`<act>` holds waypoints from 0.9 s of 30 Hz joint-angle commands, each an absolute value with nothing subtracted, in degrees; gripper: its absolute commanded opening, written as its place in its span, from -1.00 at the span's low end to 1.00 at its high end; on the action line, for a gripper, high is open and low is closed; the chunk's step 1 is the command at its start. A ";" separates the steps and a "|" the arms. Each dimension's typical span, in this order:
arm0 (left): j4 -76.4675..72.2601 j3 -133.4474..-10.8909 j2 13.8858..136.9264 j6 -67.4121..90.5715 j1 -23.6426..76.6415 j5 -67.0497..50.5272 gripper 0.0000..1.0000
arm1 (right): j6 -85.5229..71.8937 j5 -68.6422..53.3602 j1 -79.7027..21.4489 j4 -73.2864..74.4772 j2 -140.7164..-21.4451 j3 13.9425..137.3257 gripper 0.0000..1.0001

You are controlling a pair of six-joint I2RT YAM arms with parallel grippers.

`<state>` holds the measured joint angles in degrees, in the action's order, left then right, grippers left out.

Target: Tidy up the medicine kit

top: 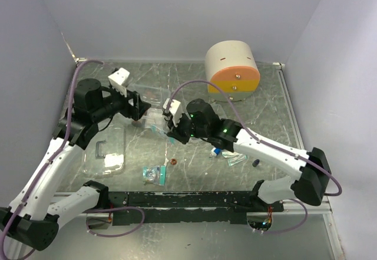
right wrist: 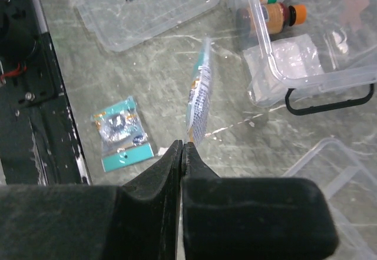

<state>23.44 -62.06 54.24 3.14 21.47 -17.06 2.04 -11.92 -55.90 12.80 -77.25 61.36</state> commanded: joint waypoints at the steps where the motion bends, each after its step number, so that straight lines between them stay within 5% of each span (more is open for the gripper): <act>1: 21.97 -61.29 56.69 -8.34 21.84 -36.65 0.64 | 12.28 -17.65 -54.39 22.83 -73.60 65.12 -1.00; 13: 23.91 -55.13 55.78 -19.54 27.07 -51.79 0.70 | 19.07 -18.42 -53.64 34.13 -71.91 72.32 -1.00; 27: 25.06 -55.43 61.88 -17.05 30.40 -47.91 0.49 | 18.25 -16.14 -53.60 31.72 -70.52 73.83 -1.00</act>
